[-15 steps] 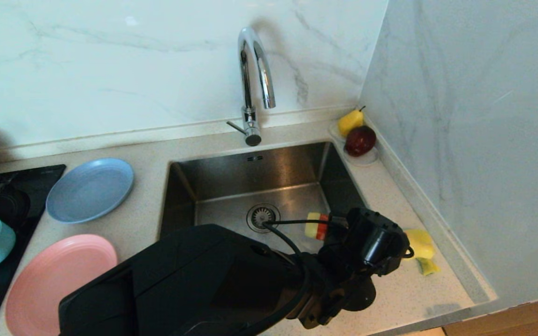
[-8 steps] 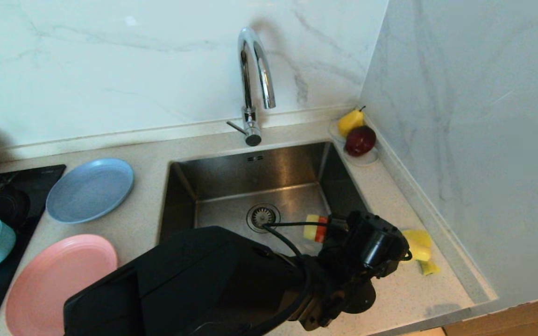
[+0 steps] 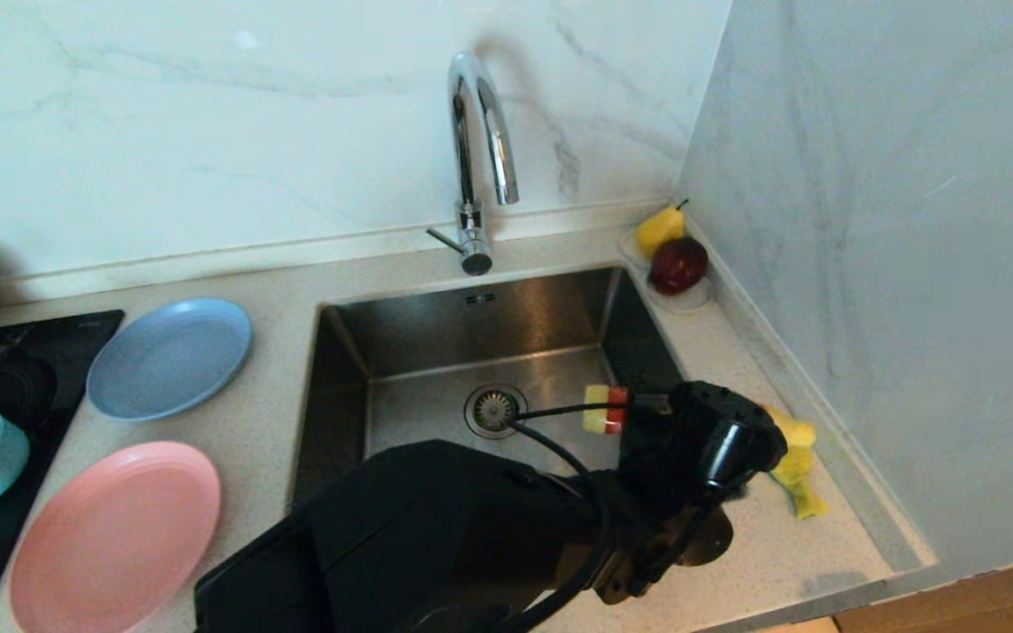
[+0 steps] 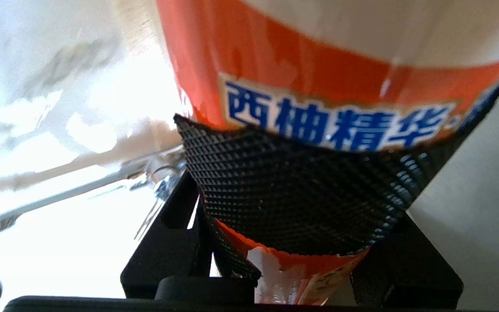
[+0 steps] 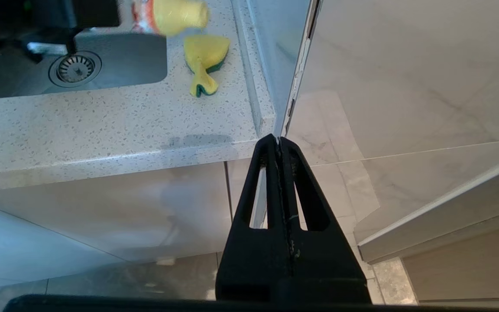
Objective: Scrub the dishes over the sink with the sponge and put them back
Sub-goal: Squeeze it onto the sponge
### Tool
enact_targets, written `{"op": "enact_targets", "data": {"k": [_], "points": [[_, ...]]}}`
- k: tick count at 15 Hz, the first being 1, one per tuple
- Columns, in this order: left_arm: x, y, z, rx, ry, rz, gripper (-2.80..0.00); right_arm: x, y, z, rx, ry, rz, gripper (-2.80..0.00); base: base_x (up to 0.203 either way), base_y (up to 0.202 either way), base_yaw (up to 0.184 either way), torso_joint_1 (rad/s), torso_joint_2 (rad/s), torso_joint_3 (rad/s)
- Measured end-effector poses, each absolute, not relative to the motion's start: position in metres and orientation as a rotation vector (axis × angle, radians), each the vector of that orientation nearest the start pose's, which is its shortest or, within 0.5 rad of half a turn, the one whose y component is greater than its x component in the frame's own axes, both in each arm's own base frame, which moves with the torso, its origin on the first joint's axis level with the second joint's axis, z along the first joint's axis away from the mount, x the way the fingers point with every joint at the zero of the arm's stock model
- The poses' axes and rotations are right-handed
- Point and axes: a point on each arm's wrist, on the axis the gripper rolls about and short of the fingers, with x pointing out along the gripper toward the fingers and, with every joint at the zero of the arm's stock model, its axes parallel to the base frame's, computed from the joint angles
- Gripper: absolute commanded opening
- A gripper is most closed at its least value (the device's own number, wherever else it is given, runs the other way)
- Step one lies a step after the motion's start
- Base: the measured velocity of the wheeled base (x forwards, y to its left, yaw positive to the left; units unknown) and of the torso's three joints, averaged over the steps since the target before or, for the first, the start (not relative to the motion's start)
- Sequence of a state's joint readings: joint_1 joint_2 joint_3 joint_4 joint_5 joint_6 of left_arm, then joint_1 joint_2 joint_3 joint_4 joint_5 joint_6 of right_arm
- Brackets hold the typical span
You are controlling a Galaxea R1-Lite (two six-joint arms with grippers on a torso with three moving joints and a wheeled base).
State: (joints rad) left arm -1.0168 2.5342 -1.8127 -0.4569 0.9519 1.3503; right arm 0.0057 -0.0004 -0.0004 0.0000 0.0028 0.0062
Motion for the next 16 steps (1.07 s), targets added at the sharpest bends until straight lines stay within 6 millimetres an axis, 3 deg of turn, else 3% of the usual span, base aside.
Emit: {"op": "enact_targets", "data": {"k": [9,16], "points": [[0.292,-0.437,0.073,1.633,0.113,-0.106,-2.80,-0.023,0.000,0.076,0.006,-0.001,0.009,-2.80,0.000,0.000,0.000,0.000,0.00,0.000],[0.293,-0.438,0.078,1.581,0.083,-0.080,-2.80,-0.023,0.000,0.075,0.006,0.000,0.008,-2.80,0.000,0.000,0.000,0.000,0.00,0.000]]}}
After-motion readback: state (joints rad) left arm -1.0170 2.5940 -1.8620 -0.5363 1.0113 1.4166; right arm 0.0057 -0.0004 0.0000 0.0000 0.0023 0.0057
